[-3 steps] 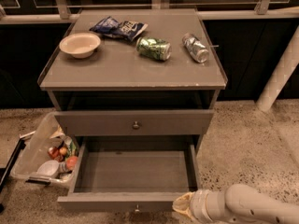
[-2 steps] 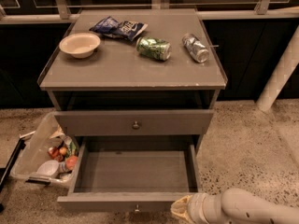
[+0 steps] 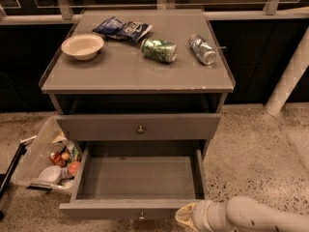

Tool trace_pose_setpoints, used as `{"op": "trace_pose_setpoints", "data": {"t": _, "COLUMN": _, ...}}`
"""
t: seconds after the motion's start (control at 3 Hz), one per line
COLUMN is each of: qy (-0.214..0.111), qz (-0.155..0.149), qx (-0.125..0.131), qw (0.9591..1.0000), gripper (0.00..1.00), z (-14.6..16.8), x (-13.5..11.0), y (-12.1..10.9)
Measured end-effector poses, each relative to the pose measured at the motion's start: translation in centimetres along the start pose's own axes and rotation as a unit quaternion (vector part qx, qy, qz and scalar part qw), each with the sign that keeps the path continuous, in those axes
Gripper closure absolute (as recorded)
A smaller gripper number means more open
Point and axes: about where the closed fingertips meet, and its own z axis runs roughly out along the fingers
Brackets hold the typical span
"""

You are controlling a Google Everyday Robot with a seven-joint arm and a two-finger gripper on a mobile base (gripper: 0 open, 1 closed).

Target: Close middle drawer

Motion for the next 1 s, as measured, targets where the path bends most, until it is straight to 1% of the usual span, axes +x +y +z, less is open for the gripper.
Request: {"op": "trace_pose_setpoints", "data": {"t": 1.0, "qy": 0.000, "qz": 0.000, "qx": 0.000, "qw": 1.0000, "gripper": 0.11, "z": 0.01, "x": 0.00, "y": 0.00}}
